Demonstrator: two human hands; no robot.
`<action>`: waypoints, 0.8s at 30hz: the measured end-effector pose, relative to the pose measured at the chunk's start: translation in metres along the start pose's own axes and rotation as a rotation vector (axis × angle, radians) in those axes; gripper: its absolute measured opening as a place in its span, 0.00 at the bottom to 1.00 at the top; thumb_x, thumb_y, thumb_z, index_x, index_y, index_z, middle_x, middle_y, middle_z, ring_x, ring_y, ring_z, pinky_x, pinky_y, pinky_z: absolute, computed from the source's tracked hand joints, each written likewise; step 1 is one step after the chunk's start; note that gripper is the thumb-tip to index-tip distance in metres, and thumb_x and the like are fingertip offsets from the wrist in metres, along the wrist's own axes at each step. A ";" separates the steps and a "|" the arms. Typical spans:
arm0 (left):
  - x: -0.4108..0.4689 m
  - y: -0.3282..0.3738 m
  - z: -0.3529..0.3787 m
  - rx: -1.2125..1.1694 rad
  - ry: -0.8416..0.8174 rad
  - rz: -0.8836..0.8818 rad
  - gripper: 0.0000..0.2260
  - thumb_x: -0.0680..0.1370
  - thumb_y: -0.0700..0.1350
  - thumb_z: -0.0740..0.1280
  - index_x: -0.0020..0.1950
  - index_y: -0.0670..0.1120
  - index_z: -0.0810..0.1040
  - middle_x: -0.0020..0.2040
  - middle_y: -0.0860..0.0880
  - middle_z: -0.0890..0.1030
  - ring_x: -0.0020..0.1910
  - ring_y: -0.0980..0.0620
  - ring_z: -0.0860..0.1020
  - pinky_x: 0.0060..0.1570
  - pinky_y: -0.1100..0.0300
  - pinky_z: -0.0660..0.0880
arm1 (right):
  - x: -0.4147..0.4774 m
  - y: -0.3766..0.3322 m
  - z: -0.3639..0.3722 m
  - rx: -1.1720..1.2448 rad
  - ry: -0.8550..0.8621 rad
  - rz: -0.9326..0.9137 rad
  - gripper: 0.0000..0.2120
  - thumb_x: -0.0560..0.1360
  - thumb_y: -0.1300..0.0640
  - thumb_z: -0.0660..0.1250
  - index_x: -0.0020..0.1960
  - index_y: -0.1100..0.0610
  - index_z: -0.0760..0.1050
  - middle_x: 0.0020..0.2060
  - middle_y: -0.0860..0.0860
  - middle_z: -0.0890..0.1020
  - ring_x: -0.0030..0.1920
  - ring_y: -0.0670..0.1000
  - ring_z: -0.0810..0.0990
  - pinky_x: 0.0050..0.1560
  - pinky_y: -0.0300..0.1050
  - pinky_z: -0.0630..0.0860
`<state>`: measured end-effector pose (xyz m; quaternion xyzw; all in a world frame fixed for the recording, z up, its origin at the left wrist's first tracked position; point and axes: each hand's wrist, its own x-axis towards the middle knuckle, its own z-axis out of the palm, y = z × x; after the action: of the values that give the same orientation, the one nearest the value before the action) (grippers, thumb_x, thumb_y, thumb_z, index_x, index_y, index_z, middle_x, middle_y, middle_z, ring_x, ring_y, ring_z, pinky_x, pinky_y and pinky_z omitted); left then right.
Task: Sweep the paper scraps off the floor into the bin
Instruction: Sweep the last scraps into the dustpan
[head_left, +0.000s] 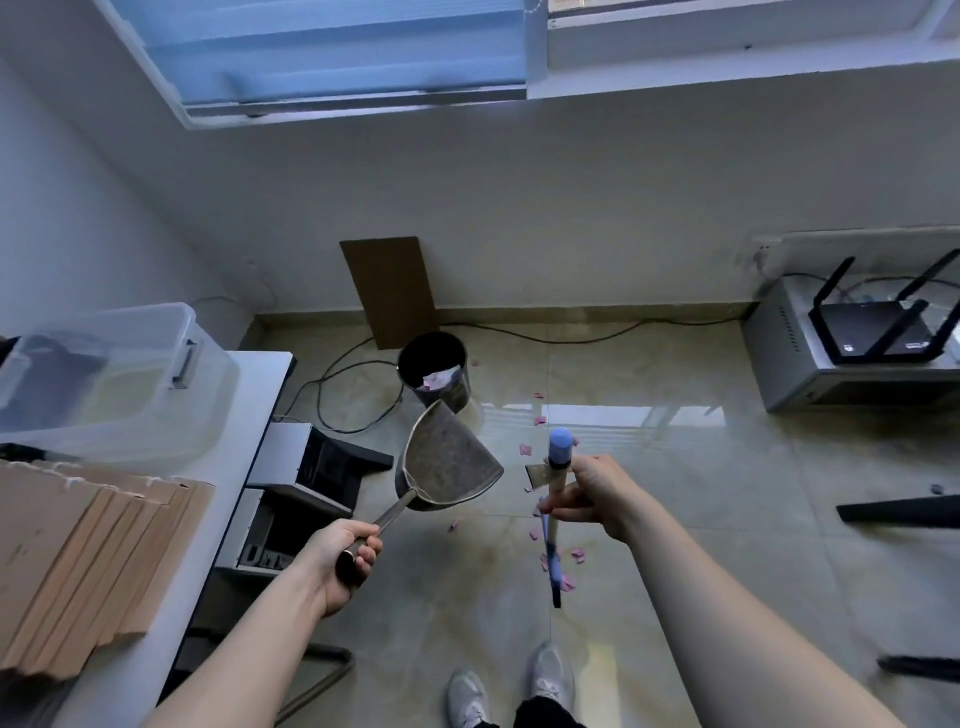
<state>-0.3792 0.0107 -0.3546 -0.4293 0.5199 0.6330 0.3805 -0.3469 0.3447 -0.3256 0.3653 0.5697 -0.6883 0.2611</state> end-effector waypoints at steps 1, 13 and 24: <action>0.002 -0.001 -0.003 -0.006 0.005 -0.005 0.07 0.80 0.38 0.58 0.42 0.43 0.68 0.26 0.49 0.69 0.16 0.59 0.65 0.14 0.73 0.60 | 0.002 0.002 0.002 0.003 0.012 0.008 0.13 0.79 0.57 0.65 0.59 0.64 0.80 0.37 0.67 0.86 0.45 0.60 0.90 0.42 0.46 0.86; 0.050 -0.004 -0.042 -0.075 -0.025 -0.099 0.07 0.80 0.39 0.58 0.41 0.42 0.68 0.26 0.49 0.69 0.16 0.59 0.66 0.13 0.72 0.61 | 0.020 0.001 0.039 0.037 0.127 0.069 0.10 0.80 0.62 0.66 0.59 0.66 0.78 0.26 0.56 0.79 0.37 0.57 0.87 0.33 0.42 0.83; 0.073 -0.005 -0.050 -0.149 -0.040 -0.124 0.08 0.80 0.40 0.62 0.41 0.42 0.70 0.26 0.49 0.70 0.16 0.59 0.67 0.14 0.71 0.63 | 0.040 -0.009 0.084 0.110 0.203 0.283 0.03 0.80 0.73 0.64 0.52 0.72 0.75 0.36 0.63 0.82 0.24 0.51 0.82 0.26 0.40 0.82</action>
<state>-0.3920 -0.0349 -0.4297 -0.4753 0.4360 0.6535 0.3962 -0.3947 0.2670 -0.3451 0.5231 0.4974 -0.6345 0.2762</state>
